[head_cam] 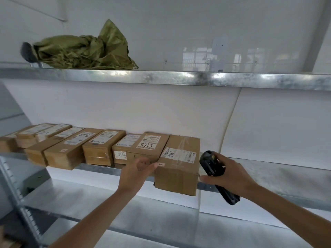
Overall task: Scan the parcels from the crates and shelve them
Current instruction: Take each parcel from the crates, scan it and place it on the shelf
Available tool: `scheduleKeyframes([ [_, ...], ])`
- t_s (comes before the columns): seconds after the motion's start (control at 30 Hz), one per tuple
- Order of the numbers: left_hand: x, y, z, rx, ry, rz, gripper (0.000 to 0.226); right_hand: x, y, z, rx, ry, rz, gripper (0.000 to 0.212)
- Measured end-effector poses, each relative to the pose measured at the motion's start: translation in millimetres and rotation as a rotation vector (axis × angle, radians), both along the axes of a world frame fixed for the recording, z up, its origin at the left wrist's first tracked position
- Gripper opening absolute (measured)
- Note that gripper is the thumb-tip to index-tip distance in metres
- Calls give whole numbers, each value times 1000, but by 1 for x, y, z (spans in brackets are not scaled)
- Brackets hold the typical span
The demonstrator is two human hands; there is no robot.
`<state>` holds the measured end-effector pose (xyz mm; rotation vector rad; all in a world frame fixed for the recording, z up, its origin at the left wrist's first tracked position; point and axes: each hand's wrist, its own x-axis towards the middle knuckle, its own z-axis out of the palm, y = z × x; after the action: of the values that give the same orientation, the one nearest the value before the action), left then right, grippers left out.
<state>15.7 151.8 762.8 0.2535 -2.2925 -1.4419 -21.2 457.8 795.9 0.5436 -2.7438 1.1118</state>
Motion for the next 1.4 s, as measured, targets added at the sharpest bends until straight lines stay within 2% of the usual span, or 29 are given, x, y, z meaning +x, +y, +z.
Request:
scheduleKeyframes([
  [0.13, 24, -27, 17, -23, 26, 50, 23, 17, -24, 33, 70, 45, 87, 82],
  [0.23, 55, -57, 35, -63, 65, 72, 12, 28, -75, 54, 92, 69, 235, 87],
  [0.3, 83, -89, 45, -98, 90, 125, 9, 39, -123, 65, 77, 84, 361, 85],
  [0.43, 151, -177, 55, -138, 117, 264, 25, 66, -237, 73, 122, 73, 562, 86],
  [0.6, 265, -312, 39, -123, 48, 548, 35, 128, -403, 59, 128, 0, 840, 64],
  [0.83, 453, -468, -4, -137, -103, 874, 25, 246, -615, 16, 214, -167, 1192, 88],
  [0.9, 496, -502, -17, -129, -134, 950, 28, 277, -663, 2, 265, -200, 1243, 89],
  [0.97, 533, -530, -32, -121, -167, 1008, 31, 304, -708, -18, 307, -184, 1266, 99],
  [1.07, 567, -567, -58, -109, -222, 1055, 37, 332, -768, -51, 365, -160, 1267, 111],
  [1.17, 584, -607, -92, -99, -287, 1091, 41, 352, -829, -93, 404, -181, 1236, 105],
  [1.3, 589, -666, -152, -7, -310, 1119, 50, 365, -913, -154, 428, -199, 1216, 110],
  [1.4, 584, -715, -207, 38, -361, 1153, 50, 366, -977, -206, 466, -254, 1225, 99],
])
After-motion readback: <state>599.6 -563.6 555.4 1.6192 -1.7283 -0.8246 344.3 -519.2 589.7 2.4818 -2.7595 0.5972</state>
